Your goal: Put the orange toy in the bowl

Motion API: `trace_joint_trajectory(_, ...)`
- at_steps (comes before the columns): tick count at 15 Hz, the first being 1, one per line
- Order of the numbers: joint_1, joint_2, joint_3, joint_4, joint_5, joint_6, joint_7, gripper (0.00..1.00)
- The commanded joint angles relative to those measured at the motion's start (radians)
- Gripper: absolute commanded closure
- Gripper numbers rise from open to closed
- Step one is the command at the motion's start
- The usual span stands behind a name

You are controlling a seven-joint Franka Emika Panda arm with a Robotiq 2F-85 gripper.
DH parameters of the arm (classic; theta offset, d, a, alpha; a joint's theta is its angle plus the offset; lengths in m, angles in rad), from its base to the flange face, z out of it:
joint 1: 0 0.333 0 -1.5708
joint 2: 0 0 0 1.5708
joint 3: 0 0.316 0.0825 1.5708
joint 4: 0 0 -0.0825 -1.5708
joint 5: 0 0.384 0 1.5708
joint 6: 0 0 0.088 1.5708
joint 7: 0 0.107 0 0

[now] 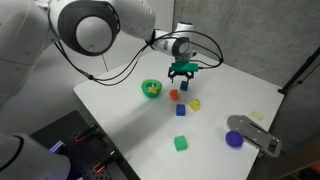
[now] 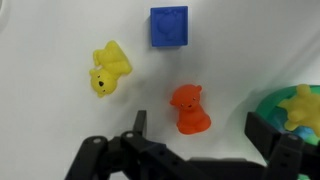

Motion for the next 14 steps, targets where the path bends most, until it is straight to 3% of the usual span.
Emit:
trace_joint_trajectory(1,0.011,0.069,0.000,0.037,-0.030,0.031,-0.011,0.00)
trace_joint_trajectory(10,0.009,0.215,0.026,0.079,-0.024,0.236,-0.045,0.00)
trace_joint_trajectory(14,0.012,0.269,0.037,0.121,-0.022,0.266,-0.041,0.00)
